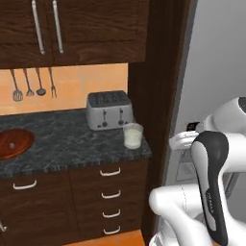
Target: Grab a lemon wedge from the fridge and one ice cube from the ice bowl, and put them in the glass of lemonade.
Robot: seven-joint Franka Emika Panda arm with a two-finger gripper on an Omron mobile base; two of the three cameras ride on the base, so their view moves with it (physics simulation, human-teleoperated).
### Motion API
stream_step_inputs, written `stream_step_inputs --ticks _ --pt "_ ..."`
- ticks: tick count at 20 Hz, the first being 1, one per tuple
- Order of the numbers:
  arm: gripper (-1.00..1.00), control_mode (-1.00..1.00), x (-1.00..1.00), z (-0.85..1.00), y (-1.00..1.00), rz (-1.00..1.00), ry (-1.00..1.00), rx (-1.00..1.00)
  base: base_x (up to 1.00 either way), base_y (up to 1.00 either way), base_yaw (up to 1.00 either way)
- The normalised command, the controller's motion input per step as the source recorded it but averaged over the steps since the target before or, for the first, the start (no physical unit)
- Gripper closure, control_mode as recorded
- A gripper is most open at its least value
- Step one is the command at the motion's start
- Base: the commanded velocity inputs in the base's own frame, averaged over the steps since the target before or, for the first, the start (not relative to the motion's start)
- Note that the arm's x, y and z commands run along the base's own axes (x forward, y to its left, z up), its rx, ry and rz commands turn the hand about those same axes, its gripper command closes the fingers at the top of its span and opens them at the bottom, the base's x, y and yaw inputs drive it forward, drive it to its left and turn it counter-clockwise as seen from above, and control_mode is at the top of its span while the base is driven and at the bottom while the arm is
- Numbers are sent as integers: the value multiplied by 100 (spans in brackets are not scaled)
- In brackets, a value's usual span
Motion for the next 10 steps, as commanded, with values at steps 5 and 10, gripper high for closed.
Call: stream_step_inputs --ticks 5,10 --pt "-100 100 0 0 0 0 0 0 -52 -100 0" --pt "-100 100 0 0 0 0 0 0 -63 -63 0"
